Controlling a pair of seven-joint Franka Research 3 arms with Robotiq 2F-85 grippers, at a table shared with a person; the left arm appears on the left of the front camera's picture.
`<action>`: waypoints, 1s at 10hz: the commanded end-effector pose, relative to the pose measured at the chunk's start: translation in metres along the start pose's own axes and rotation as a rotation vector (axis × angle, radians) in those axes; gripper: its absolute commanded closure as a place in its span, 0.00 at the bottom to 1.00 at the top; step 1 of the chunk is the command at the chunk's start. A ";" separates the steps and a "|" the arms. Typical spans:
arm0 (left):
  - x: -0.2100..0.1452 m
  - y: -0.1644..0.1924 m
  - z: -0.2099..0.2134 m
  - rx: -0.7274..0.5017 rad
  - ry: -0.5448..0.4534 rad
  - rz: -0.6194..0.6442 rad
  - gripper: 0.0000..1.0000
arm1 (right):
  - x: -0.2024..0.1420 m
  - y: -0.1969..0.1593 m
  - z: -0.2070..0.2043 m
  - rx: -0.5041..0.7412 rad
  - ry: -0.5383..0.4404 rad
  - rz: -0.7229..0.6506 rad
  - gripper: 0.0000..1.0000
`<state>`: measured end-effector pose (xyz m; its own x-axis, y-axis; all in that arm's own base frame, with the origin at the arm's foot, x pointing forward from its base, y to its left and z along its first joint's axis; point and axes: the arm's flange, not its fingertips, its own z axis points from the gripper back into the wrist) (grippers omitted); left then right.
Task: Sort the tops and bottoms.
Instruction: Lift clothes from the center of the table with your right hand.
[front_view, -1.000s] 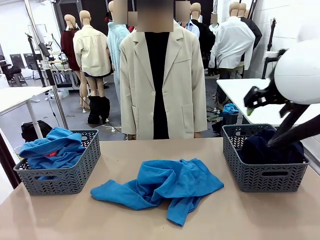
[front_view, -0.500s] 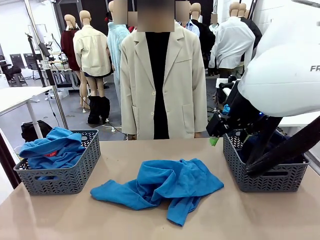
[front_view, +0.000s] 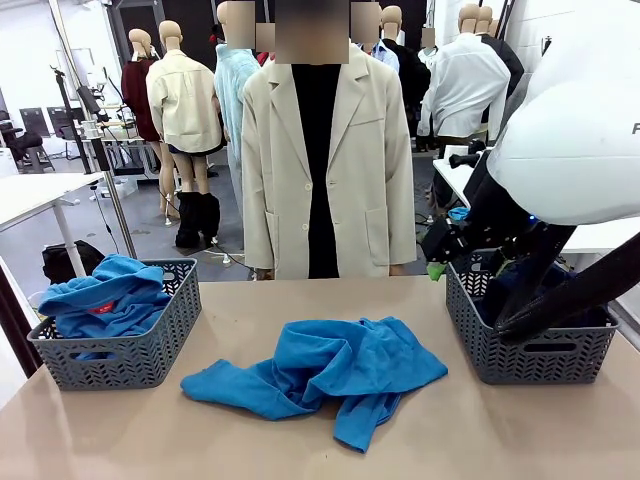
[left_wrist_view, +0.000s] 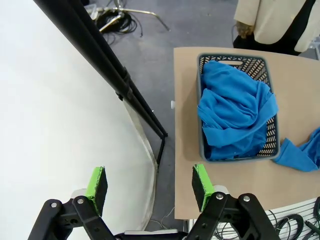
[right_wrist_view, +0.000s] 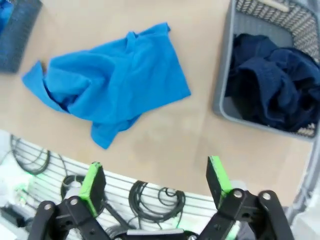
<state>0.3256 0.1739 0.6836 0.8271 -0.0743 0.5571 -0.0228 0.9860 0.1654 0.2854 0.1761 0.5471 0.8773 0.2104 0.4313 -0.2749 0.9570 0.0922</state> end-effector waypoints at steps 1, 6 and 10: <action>0.001 0.002 0.001 0.000 0.005 -0.008 0.12 | 0.017 0.036 -0.011 -0.019 -0.025 0.231 0.00; 0.001 0.002 0.001 0.000 0.005 -0.008 0.12 | 0.071 0.093 -0.132 0.088 0.238 0.526 0.00; 0.001 0.002 0.001 0.000 0.005 -0.008 0.12 | 0.064 0.115 -0.210 0.094 0.372 0.535 0.00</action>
<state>0.3267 0.1744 0.6838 0.8279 -0.0738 0.5560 -0.0234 0.9859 0.1657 0.3879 0.3339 0.3953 0.6768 0.7266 0.1185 -0.7353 0.6751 0.0598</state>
